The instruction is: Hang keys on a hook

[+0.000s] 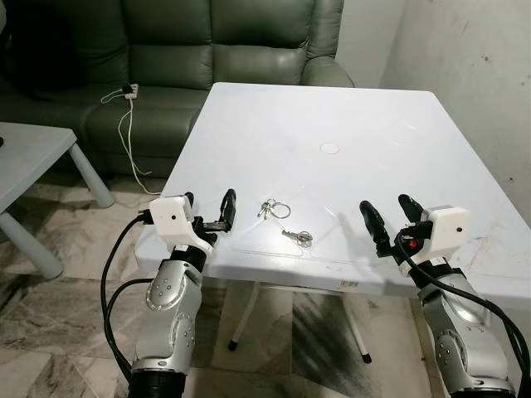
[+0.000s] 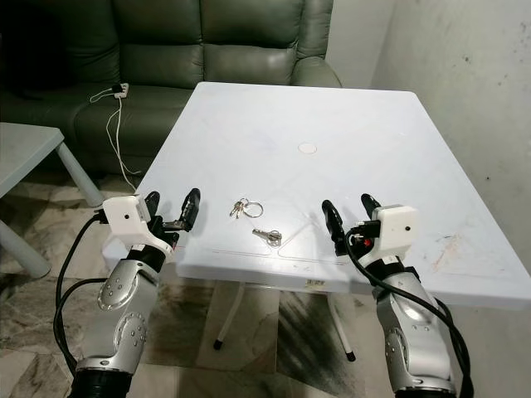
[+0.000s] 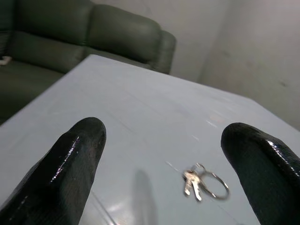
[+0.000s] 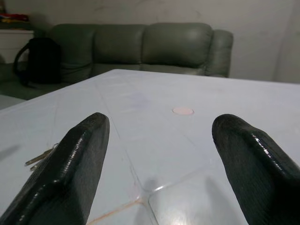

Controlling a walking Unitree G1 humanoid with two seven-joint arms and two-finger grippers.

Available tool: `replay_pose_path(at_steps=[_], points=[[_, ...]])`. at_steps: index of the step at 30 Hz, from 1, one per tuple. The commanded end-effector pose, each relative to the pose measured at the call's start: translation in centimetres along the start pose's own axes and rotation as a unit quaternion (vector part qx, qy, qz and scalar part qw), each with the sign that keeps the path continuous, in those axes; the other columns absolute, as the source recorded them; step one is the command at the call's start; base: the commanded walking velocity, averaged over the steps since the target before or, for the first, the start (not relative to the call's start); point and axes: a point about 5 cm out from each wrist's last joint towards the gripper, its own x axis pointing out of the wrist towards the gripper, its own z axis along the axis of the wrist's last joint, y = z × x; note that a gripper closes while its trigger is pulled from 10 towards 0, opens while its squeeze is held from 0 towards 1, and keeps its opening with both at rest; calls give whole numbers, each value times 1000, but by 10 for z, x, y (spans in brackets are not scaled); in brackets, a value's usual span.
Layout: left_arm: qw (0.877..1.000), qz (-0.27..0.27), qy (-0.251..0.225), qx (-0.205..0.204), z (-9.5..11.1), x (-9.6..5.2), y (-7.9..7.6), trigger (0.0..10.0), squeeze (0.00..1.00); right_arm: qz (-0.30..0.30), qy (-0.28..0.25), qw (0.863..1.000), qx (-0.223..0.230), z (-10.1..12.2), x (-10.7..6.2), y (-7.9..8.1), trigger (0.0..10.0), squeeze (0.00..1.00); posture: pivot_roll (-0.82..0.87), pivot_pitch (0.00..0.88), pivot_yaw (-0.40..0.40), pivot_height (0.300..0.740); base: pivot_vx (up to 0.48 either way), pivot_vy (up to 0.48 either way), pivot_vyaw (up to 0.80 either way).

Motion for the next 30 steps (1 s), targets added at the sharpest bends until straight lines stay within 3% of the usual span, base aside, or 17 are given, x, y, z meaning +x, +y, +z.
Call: replay_pose_path(at_steps=[1, 14, 30], points=[[1000, -19, -6, 11, 3, -1, -7, 10000, 0, 7, 0, 1000, -4, 2, 2, -2, 10000, 0, -7, 14, -45, 740, 0, 0, 0], [996, -80, 17, 26, -8, -10, -33, 10000, 0, 94, 19, 995, -28, 9, 19, -2, 10000, 0, -2, 20, -52, 740, 0, 0, 0], [997, -70, 31, 11, -15, -23, -37, 10000, 0, 216, 74, 973, -36, 3, 35, 12, 10000, 0, 9, 19, -69, 740, 0, 0, 0]])
